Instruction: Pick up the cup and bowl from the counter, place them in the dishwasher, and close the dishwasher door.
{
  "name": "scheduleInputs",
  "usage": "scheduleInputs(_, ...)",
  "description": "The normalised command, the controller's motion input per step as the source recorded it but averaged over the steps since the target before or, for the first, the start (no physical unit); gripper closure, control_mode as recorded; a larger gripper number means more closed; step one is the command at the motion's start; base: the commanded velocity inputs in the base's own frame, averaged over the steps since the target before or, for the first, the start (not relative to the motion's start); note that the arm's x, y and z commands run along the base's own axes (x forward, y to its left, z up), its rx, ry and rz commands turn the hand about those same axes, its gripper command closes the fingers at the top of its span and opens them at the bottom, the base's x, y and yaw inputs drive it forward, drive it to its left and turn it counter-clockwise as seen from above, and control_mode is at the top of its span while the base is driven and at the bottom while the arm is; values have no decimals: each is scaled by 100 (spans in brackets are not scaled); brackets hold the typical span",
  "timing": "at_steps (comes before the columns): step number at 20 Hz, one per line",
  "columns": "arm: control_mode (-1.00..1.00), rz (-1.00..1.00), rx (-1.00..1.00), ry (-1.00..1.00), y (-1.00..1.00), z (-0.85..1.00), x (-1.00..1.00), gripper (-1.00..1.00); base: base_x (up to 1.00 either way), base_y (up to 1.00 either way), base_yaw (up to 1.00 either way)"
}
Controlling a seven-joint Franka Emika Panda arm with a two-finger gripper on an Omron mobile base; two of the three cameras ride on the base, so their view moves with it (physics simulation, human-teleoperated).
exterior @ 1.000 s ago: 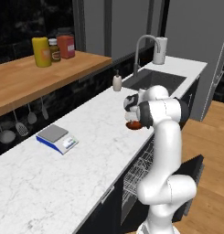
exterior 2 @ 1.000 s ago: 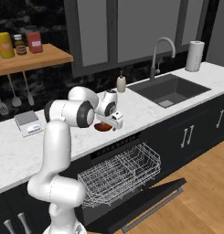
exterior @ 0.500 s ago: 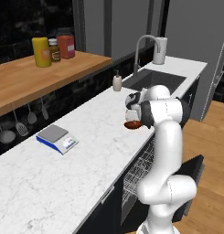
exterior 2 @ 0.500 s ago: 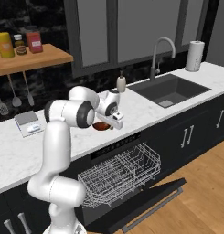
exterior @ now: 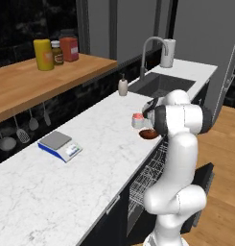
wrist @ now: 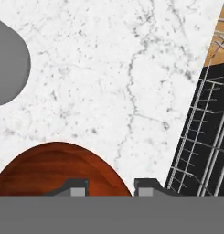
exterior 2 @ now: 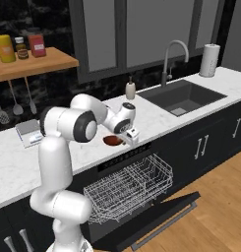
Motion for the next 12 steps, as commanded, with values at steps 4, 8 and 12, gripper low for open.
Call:
scheduleInputs(4,-100,0,2,-10,-94,18,-100,100,0,0,0)
scheduleInputs(8,-100,0,4,-1,-100,7,-90,100,0,0,0)
scheduleInputs(12,-100,0,5,0,-97,-12,-48,100,0,0,0)
